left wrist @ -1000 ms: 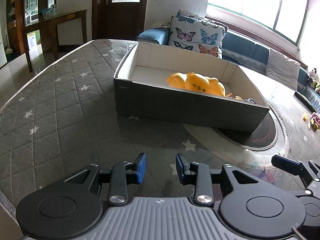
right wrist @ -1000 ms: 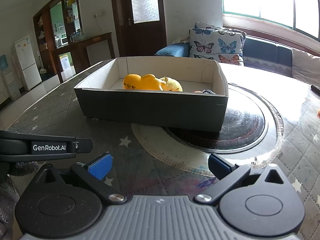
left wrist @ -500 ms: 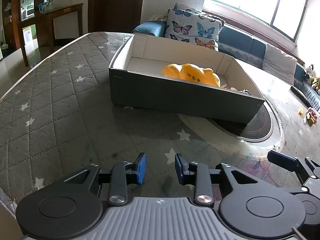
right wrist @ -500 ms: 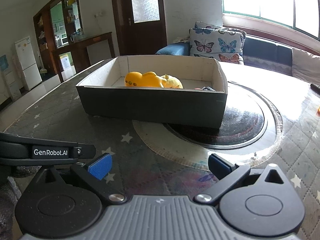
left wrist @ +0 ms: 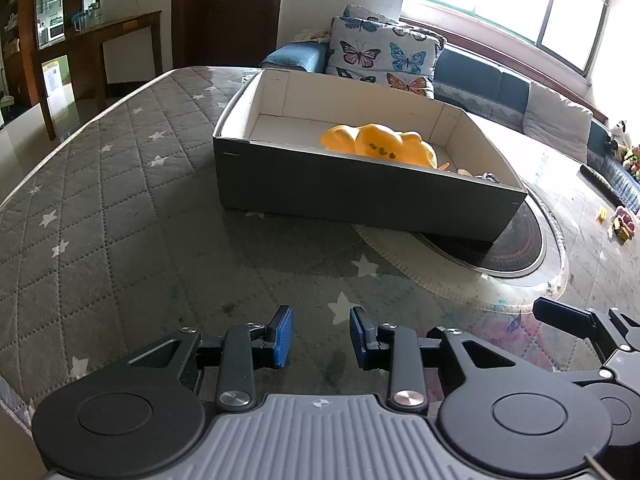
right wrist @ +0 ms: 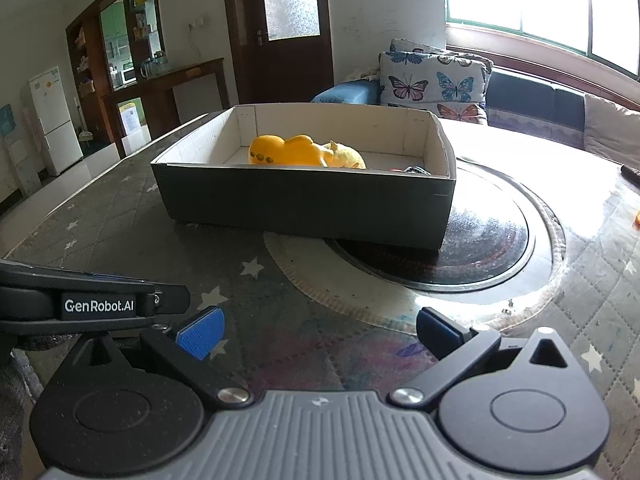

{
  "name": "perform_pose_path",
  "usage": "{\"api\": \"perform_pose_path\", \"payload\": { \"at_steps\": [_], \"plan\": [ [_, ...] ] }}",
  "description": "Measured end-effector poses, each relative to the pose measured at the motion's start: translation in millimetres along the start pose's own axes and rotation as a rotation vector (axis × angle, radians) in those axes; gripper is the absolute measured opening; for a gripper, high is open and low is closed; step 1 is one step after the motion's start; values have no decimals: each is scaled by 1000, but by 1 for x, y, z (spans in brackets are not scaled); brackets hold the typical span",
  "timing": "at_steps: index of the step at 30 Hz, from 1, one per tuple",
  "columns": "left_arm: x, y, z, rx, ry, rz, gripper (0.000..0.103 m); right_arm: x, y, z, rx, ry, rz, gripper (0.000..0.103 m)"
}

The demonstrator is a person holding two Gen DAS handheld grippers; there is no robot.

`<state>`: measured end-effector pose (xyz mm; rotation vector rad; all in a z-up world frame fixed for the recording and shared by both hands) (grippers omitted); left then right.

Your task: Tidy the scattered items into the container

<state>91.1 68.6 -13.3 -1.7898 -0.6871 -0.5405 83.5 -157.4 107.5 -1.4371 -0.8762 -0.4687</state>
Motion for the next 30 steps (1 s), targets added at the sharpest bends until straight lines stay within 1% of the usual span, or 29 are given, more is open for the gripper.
{"api": "perform_pose_path", "payload": {
  "at_steps": [9, 30],
  "plan": [
    [4, 2, -1, 12, 11, -2, 33, 2, 3, -1, -1, -3, 3, 103],
    [15, 13, 4, 13, 9, 8, 33, 9, 17, -1, -15, -14, 23, 103]
  ]
}}
Point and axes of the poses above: each gripper's, at about its wrist camera, not at the fingertips, and y roughly the way its jaws point, z to its left, x to its top, the point moved 3 cm from there along y, roughly the way its jaws point, and after that the axes turned 15 degrees about -x, right-handed, at the moved point
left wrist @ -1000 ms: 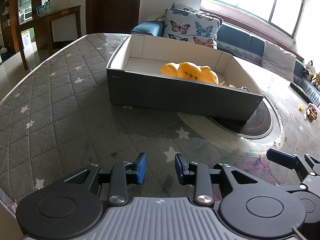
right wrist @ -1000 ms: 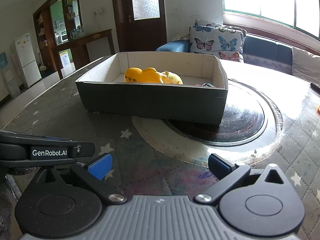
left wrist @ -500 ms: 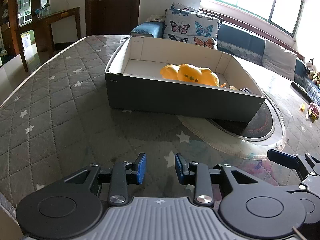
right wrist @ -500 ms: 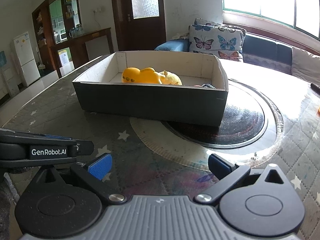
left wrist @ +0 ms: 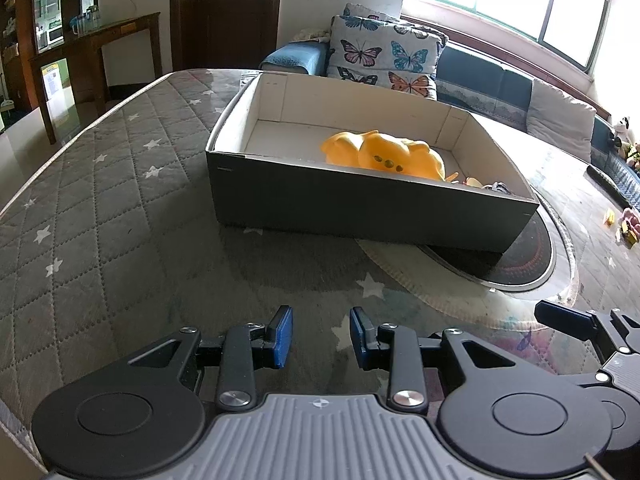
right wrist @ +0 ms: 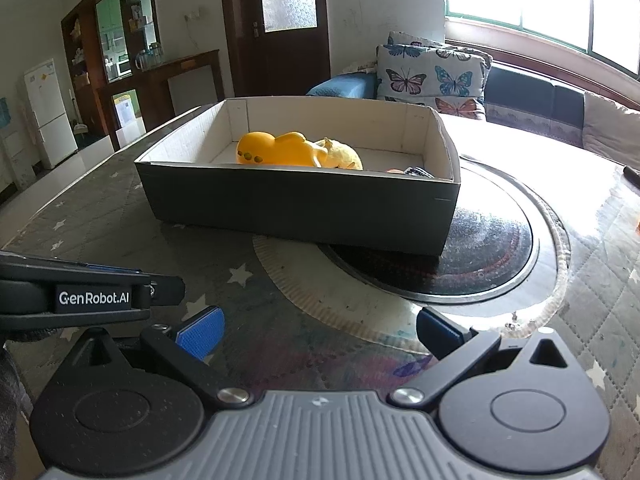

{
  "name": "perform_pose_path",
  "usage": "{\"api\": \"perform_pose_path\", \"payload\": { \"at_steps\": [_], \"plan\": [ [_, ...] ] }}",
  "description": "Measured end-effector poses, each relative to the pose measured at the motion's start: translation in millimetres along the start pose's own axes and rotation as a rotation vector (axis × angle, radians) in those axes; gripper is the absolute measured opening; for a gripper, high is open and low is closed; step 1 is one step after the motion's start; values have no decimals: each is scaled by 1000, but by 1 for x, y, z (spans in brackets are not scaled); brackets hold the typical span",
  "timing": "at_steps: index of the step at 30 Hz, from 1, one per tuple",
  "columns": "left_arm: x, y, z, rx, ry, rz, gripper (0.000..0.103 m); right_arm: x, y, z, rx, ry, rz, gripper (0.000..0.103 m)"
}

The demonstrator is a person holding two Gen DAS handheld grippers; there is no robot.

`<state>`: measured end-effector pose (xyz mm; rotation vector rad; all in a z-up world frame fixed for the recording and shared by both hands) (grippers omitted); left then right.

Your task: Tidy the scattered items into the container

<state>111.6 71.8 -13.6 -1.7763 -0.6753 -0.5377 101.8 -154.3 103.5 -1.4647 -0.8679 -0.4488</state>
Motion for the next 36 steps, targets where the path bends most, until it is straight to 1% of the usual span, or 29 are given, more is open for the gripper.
{"api": "perform_pose_path", "payload": {
  "at_steps": [36],
  "plan": [
    [26, 27, 2, 3, 33, 23, 33, 18, 32, -4, -32, -3, 41, 103]
  ]
}}
Point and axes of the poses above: each gripper's, at about its wrist camera, not at the fingertips, and y roughly the way its jaws point, z to its left, x to its top, the point moved 3 cm from there along y, roughly the way its jaws point, and after that the axes turned 15 degrees about -x, right-handed, at the moved point
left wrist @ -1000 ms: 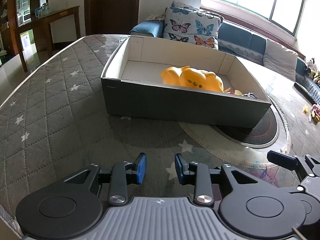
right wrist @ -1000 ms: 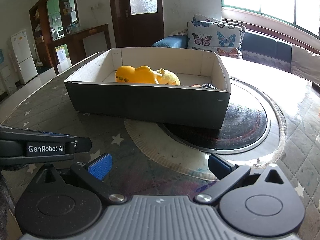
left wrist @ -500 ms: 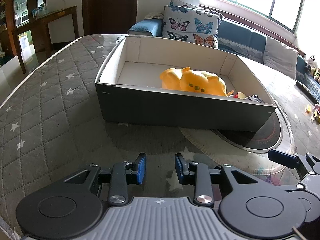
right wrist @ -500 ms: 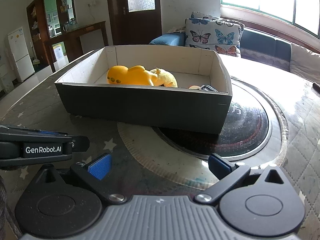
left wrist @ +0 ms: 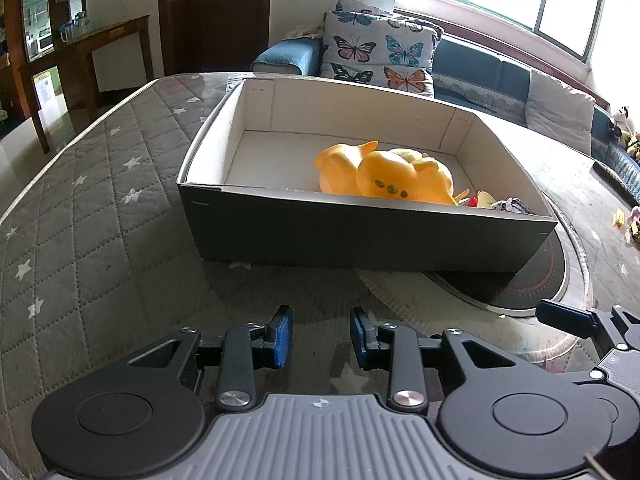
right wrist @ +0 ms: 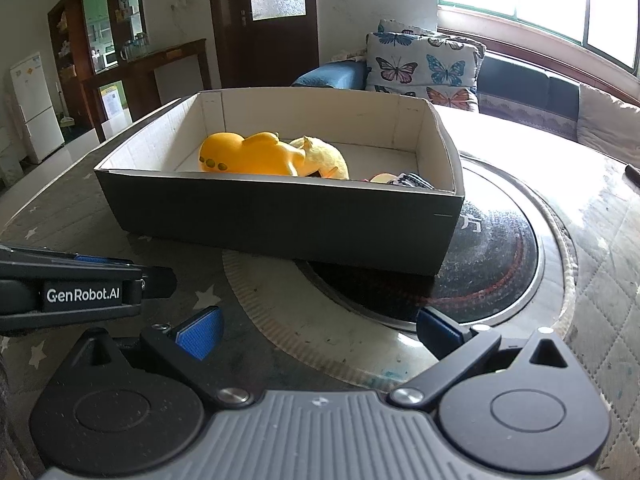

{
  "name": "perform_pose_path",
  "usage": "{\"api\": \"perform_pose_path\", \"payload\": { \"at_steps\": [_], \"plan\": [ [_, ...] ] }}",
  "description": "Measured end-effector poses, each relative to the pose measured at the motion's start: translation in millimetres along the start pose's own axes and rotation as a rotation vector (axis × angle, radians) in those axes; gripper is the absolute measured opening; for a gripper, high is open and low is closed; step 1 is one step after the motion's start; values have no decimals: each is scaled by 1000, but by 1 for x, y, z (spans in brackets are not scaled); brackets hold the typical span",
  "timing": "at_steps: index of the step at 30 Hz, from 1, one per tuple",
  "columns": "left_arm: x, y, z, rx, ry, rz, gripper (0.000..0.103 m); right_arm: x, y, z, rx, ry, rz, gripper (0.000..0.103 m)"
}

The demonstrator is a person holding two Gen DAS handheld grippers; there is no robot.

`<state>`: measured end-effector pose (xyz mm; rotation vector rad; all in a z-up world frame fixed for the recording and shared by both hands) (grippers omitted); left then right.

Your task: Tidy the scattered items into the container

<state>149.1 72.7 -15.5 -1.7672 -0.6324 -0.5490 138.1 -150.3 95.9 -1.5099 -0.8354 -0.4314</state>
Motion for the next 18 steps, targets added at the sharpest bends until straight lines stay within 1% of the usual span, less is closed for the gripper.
{"api": "perform_pose_path", "payload": {
  "at_steps": [18],
  "plan": [
    [7, 8, -2, 6, 15, 9, 33, 4, 8, -2, -3, 4, 7, 103]
  ]
}}
Point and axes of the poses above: each gripper's, at about its wrist camera, not at the fingertips, and y roughly the way its jaws point, z to its left, x to its top, the point moved 3 cm from there along y, roughly the way its jaws point, and after that the axes turned 15 degrees about -x, right-handed, at the moved point
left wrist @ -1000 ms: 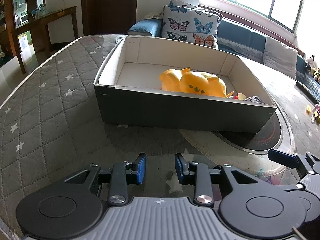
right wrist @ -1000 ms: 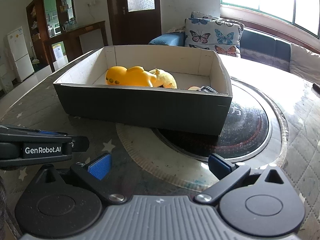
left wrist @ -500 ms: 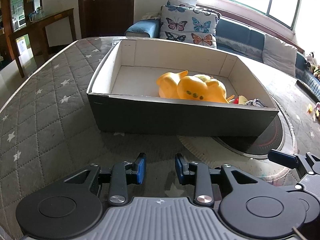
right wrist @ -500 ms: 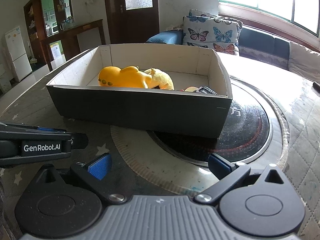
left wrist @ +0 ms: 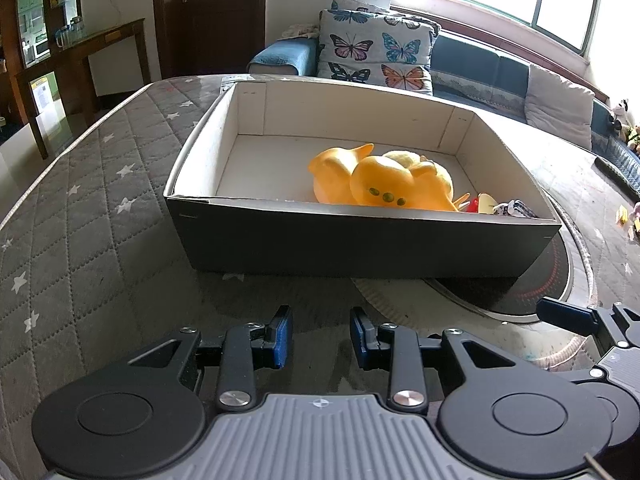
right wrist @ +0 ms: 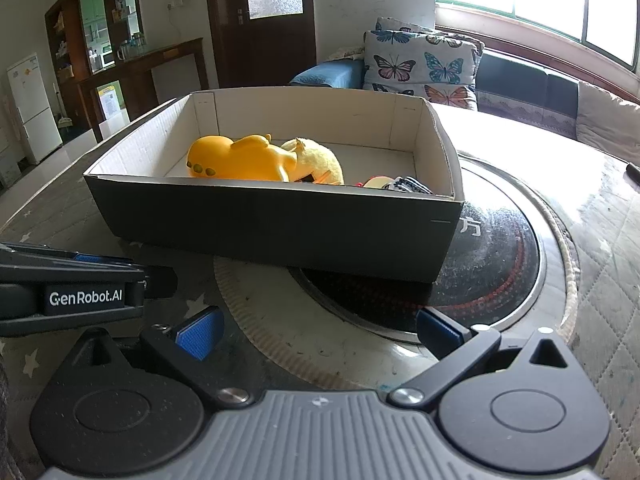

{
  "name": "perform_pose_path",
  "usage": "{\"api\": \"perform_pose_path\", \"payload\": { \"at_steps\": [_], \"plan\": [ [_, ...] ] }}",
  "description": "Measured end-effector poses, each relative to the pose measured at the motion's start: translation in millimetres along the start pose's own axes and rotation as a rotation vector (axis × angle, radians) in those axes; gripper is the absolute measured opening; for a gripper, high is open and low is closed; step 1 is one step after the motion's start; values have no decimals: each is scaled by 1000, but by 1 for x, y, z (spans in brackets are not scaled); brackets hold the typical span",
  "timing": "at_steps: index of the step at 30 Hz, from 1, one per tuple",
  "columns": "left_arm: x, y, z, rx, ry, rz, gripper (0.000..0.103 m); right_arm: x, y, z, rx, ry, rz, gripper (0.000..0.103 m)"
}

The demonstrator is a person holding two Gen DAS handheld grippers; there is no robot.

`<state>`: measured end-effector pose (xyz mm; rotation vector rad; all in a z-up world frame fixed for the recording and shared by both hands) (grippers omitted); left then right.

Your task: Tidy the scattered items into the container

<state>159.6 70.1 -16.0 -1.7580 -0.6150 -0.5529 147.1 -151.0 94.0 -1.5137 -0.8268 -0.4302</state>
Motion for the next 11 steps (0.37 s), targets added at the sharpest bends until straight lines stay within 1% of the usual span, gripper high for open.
{"api": "perform_pose_path", "payload": {
  "at_steps": [11],
  "plan": [
    [3, 0, -1, -3, 8, -6, 33, 2, 1, 0, 0, -2, -3, 103]
  ]
}}
Point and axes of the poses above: each gripper's, at about its wrist camera, not at the fingertips, and y roughly the way its jaws point, z to its left, x to its top, the point moved 3 cm from there along y, roughly the way its jaws point, and after that the axes turned 15 degrees about -x, right-handed, at the moved point
